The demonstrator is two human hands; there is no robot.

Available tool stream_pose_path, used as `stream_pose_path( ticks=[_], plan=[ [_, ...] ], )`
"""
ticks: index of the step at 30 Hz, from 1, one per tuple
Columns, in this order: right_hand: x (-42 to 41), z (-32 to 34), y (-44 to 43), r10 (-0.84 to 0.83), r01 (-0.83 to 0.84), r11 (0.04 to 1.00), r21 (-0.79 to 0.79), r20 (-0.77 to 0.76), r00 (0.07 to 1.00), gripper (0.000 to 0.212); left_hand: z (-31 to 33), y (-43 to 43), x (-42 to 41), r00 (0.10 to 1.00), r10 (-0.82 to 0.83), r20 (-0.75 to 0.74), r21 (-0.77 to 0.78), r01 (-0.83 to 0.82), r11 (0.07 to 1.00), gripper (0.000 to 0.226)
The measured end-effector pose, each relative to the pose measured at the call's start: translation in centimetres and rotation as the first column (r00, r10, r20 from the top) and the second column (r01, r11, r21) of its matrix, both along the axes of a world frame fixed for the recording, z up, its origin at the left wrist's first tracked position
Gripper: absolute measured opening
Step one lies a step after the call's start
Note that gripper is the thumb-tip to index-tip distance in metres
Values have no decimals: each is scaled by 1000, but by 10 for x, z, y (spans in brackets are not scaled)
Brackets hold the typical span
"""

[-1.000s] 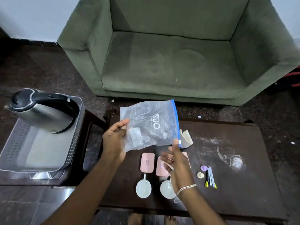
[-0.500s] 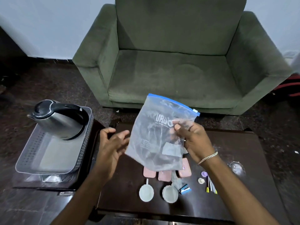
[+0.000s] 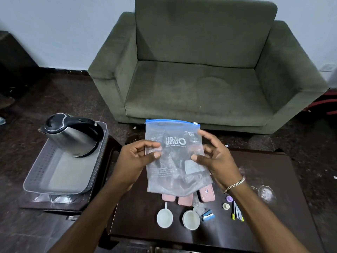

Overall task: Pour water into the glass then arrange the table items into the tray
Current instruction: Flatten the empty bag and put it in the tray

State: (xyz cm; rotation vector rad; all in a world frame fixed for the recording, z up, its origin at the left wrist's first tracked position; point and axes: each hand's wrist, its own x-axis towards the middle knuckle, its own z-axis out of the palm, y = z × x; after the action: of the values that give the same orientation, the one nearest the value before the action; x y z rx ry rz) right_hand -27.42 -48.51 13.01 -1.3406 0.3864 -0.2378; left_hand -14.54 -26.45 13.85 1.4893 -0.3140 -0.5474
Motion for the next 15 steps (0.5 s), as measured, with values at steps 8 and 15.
stream_pose_path(
  ticks=[8, 15],
  plan=[
    [15, 10, 3, -133, 113, 971, -209, -85, 987, 52, -3, 12, 10, 988, -60, 141, 96, 47, 994, 45],
    [35, 13, 25, -174, -26, 761, -649, -243, 954, 9, -4, 28, 25, 918, -20, 395, 337, -124, 933, 38]
  ],
)
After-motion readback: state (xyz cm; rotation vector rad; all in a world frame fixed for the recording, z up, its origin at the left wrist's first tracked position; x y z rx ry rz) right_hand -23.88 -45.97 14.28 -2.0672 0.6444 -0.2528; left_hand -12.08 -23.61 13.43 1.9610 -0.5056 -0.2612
